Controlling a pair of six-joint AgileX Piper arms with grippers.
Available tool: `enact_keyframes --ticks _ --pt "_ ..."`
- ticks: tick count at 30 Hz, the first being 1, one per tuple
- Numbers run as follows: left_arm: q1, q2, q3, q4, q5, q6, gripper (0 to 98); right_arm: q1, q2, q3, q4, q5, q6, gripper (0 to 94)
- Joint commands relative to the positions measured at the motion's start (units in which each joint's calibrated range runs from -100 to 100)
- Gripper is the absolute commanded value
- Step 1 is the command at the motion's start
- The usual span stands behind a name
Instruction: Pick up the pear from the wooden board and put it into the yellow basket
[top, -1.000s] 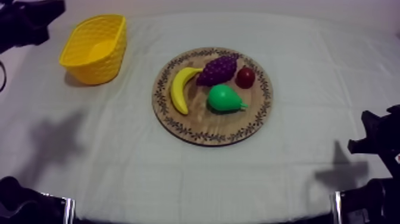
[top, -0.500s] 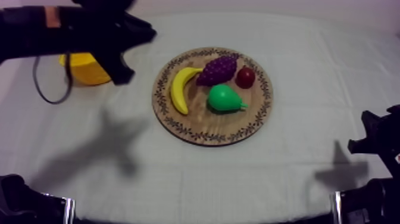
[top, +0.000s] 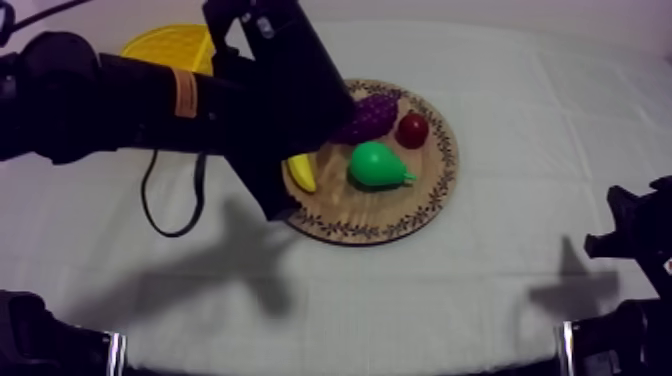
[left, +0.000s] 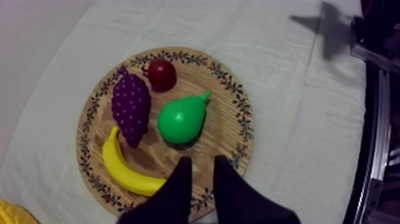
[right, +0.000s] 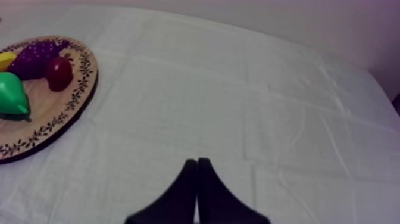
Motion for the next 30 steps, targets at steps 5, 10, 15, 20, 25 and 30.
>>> enact_keyframes --ticks 5,10,15,20,25,30 --pt "-0.56 1.29 1.07 -0.34 -2.92 1.22 68.2 0.0 0.01 0.03 -0.01 0.01 -0.01 0.3" --pt "-0.72 3.74 -2.39 -0.3 -1.36 1.09 83.2 0.0 0.01 0.03 -0.01 0.01 -0.01 0.3" --pt "-0.14 9.91 -9.78 -1.97 4.35 1.92 85.3 0.0 0.01 0.03 -0.01 0.01 -0.01 0.3" --pt "1.07 20.23 -19.29 -5.11 12.96 4.46 85.1 0.0 0.01 0.03 -0.01 0.01 -0.01 0.3" --pt "1.57 33.15 -28.94 -6.62 21.08 5.85 84.6 0.0 0.01 0.03 -0.01 0.01 -0.01 0.3" --pt "1.6 43.71 -39.17 -7.51 29.47 6.85 84.7 0.0 0.01 0.03 -0.01 0.01 -0.01 0.3"
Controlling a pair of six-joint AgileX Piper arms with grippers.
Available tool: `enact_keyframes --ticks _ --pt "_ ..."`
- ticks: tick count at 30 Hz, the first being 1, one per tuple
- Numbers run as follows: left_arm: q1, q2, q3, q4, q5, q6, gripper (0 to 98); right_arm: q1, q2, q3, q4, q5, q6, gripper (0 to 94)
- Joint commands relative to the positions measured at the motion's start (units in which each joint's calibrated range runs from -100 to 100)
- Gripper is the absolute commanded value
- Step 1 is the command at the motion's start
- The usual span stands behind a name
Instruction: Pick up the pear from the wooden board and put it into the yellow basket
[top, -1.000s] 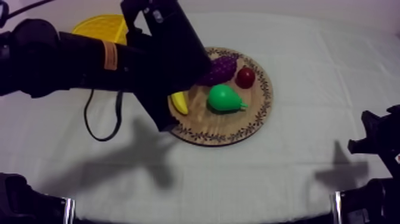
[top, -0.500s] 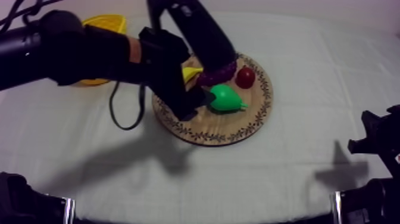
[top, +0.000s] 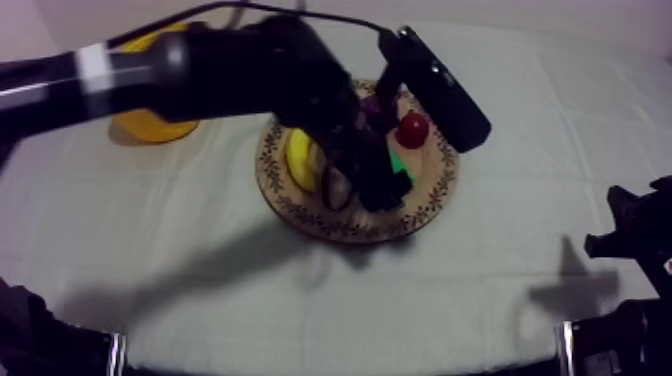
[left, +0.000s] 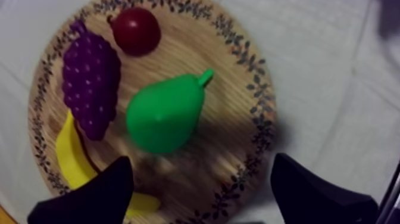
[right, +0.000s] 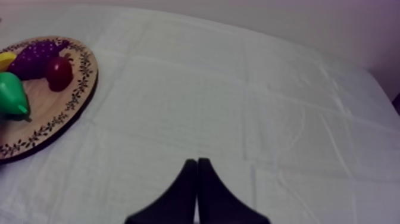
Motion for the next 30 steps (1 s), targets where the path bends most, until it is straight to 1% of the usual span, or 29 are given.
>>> enact_keyframes --ticks 1,5,8,12,15,17,21,23,26,30 --pt "-0.01 8.01 -7.66 -0.26 5.2 0.21 84.5 0.0 0.01 0.03 -0.01 0.01 -0.01 0.3" --pt "-0.44 14.03 -15.16 -1.0 11.56 0.56 83.7 0.0 0.01 0.03 -0.01 0.01 0.0 0.3" --pt "-1.19 17.9 -19.51 -1.5 14.89 0.67 83.3 0.0 0.01 0.03 -0.01 0.01 0.0 0.3" --pt "-2.33 21.58 -23.89 -1.72 16.86 0.63 83.5 0.0 0.01 0.03 -0.01 0.01 -0.01 0.3" --pt "-2.71 23.4 -26.78 -1.73 17.93 0.51 80.8 0.0 0.01 0.03 -0.01 0.01 -0.01 0.3" --pt "-2.65 24.04 -27.99 -1.76 18.32 0.52 74.9 0.0 0.01 0.03 -0.01 0.01 -0.01 0.3" --pt "-2.05 24.48 -29.48 -2.17 18.78 0.78 50.1 0.0 0.01 0.03 -0.01 0.01 -0.01 0.3" --pt "-1.88 24.28 -30.17 -2.46 19.29 1.19 39.7 0.0 0.01 0.03 -0.01 0.01 -0.01 0.3" --pt "-2.05 22.08 -30.02 -3.04 20.04 2.0 32.3 0.0 0.01 0.03 -0.01 0.01 -0.01 0.3" --pt "-3.57 15.25 -29.29 -4.05 21.65 3.07 29.8 0.0 0.01 0.03 -0.01 0.01 -0.01 0.3"
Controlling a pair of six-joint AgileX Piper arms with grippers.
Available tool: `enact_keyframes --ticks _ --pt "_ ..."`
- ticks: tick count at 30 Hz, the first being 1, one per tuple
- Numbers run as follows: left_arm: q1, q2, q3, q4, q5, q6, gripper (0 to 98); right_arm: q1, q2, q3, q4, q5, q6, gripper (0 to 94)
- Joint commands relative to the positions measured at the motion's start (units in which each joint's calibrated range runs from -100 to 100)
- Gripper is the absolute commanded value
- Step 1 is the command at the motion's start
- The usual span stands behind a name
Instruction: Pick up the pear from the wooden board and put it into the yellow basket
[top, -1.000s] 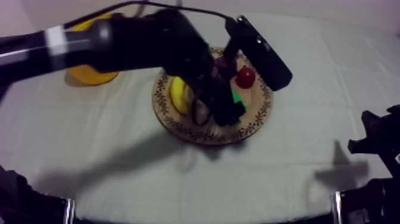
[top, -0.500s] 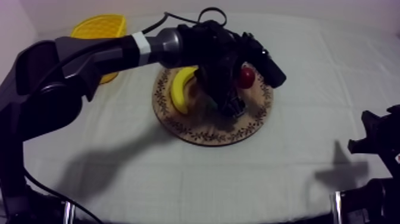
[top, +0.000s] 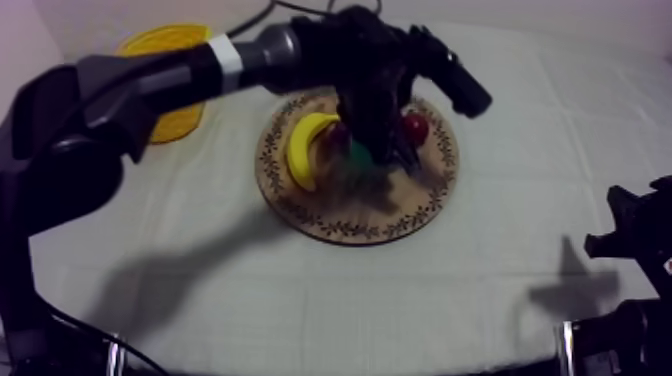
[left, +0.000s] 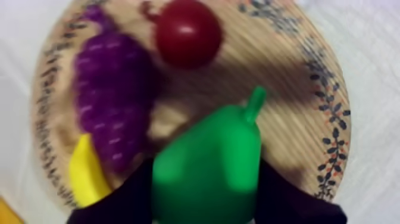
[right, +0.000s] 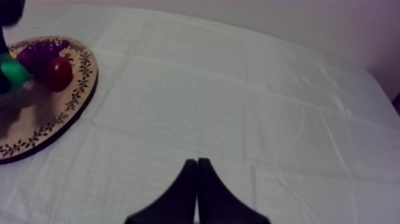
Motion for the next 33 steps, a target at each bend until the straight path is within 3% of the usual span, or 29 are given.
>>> enact_keyframes --ticks 1,10,22,33 --pt "-1.26 -5.76 -0.03 -0.59 0.99 0.46 29.6 0.0 0.01 0.03 -0.01 -0.03 -0.01 0.3" --pt "-11.96 -19.66 -9.24 -2.31 7.12 -0.31 31.2 0.0 0.01 0.03 -0.01 -0.03 -0.01 0.3" --pt "-29.0 -13.19 -23.23 -2.25 9.28 -3.26 32.8 0.0 0.01 0.03 -0.01 -0.03 -0.01 0.3" --pt "-32.32 -8.59 -14.33 -1.91 3.51 -0.77 33.1 0.0 0.01 0.03 -0.01 -0.03 -0.01 0.3"
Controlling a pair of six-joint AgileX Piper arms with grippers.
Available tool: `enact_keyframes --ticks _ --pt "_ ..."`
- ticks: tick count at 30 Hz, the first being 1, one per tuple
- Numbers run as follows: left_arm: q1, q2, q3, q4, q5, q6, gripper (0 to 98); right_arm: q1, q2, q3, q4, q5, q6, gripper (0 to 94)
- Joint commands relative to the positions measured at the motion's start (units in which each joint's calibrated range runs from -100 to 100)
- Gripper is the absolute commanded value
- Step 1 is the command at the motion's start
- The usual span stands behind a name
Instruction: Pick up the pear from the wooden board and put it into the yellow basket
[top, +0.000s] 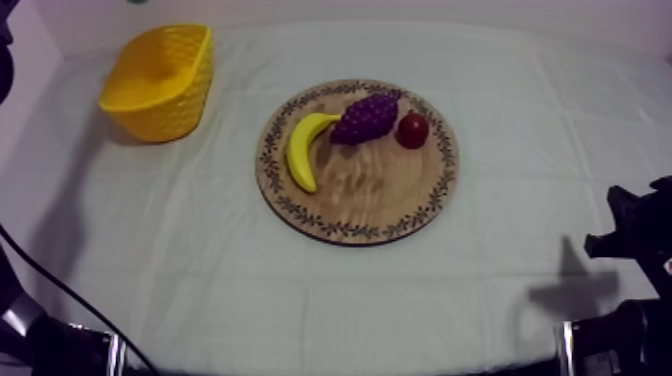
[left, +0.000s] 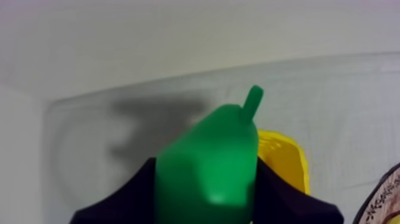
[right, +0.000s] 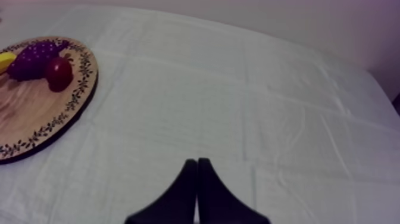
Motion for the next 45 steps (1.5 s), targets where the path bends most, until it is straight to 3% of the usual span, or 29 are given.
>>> enact_keyframes --ticks 1,13,24,38,42,45 --pt "-0.08 0.33 3.7 0.47 -1.61 0.72 33.1 0.0 0.01 0.03 -0.01 0.04 -0.01 0.3" --pt "-0.46 2.35 18.76 4.12 -10.18 2.84 34.0 0.0 0.01 0.03 -0.01 0.04 -0.01 0.3" --pt "-1.26 6.23 21.65 6.31 -13.74 3.05 34.7 0.0 0.01 0.03 -0.01 0.04 -0.01 0.3" --pt "-1.9 5.89 23.0 7.82 -14.67 3.15 60.8 0.0 0.01 0.03 -0.01 0.04 -0.01 0.3" --pt "-2.15 4.85 24.39 8.25 -15.12 3.08 65.3 0.0 0.01 0.03 -0.01 0.04 -0.01 0.3" --pt "-2.43 3.66 26.77 8.58 -16.54 2.74 62.7 0.0 0.01 0.03 -0.01 0.04 -0.01 0.3"
